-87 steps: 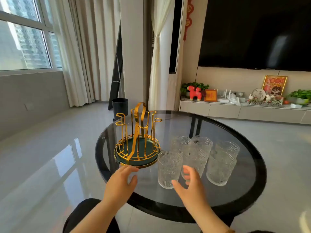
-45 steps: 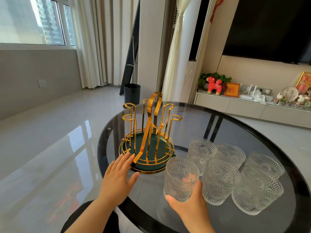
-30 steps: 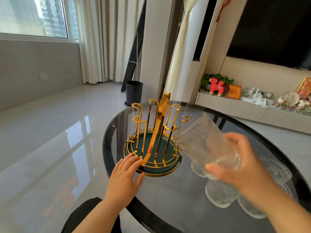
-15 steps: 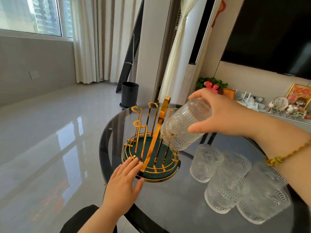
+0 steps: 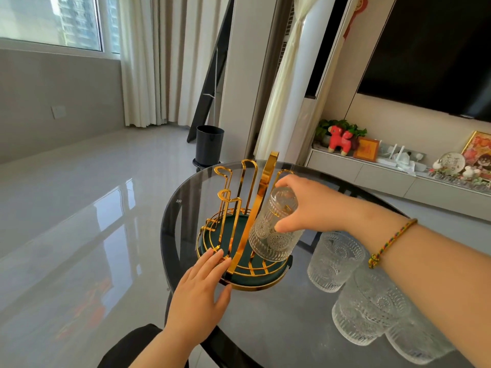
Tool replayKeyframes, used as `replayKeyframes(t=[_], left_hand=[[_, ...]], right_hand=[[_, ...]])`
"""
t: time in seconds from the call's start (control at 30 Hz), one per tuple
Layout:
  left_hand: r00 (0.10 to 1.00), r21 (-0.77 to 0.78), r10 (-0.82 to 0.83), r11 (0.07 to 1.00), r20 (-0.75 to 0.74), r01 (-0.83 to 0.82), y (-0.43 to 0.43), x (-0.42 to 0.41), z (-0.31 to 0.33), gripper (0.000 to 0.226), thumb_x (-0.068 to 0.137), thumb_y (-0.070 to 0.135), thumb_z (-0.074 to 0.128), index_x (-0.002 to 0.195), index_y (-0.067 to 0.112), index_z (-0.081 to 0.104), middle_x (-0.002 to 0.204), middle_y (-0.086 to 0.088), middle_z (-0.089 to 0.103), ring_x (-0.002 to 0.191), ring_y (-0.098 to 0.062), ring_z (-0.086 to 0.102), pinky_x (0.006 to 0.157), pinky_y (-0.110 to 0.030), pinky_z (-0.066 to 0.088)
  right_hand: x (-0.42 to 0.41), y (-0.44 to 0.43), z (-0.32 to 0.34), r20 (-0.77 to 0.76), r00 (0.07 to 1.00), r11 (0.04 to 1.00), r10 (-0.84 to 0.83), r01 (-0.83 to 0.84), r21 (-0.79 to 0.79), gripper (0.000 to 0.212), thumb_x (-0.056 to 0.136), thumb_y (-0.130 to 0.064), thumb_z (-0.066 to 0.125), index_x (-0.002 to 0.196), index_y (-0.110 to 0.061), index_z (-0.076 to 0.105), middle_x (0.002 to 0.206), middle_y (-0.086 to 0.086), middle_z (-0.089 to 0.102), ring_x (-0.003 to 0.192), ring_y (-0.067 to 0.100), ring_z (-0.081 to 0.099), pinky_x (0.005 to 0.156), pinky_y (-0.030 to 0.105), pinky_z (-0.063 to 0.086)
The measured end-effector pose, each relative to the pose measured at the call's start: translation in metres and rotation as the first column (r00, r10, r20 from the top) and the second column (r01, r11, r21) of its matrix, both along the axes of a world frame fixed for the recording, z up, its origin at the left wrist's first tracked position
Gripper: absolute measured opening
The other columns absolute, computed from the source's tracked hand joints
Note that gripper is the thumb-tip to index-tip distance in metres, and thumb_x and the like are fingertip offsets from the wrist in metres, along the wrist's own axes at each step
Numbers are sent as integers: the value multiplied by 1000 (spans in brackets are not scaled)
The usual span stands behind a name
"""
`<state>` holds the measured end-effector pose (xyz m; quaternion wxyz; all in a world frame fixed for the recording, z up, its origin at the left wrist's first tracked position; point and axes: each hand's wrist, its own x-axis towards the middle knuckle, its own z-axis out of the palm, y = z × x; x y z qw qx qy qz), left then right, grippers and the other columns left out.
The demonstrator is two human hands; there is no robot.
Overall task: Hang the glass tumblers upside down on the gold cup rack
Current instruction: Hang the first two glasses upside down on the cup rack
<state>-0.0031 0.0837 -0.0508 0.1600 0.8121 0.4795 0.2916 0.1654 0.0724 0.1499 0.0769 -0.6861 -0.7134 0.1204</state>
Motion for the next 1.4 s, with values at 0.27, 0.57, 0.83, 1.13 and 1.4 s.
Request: replayKeyframes(t=[0.27,0.57,0.83,1.13,1.4], left_hand=[[1000,-5,-2,1000,15,2,-1,0,3,52,88,40,44,135,37,21,151,13,16,128,3,-8,105,-23,1],[999,4,10,1000,33,-10,-2,1,4,52,88,39,46,135,36,23,151,11,18,134,-1,-2,105,-23,3],[1000,22,0,1000,19,0,-2,0,2,53,88,38,47,135,34,24,151,10,19,129,2,-6,104,-23,3],[995,65,-94,994,24,92,-39,3,9,40,81,21,63,120,19,53,135,-4,50,130,-25,39,107,-41,29],[939,-62,-280,960,-200,273,-69,41,6,43,89,46,39,130,34,37,142,13,38,134,-7,27,113,-29,19]], right_hand=[[-2,5,-7,-7,1000,1000,-2,2,-31,78,67,-31,71,131,-19,27,137,6,37,118,21,41,84,27,39],[-2,5,-10,-26,1000,999,11,-12,-45,78,69,-34,69,133,-17,27,139,6,37,121,22,40,91,30,39],[0,-10,-13,-130,989,998,-65,67,9,83,69,-35,70,136,-18,22,144,7,31,129,24,32,100,34,33],[5,-119,-47,-449,890,865,-78,285,414,50,71,-28,68,115,-33,46,102,-30,40,102,-8,40,79,-4,27],[24,-183,-140,-822,504,678,-263,703,214,48,71,-13,70,98,-41,41,103,-17,44,96,-3,43,88,16,31]])
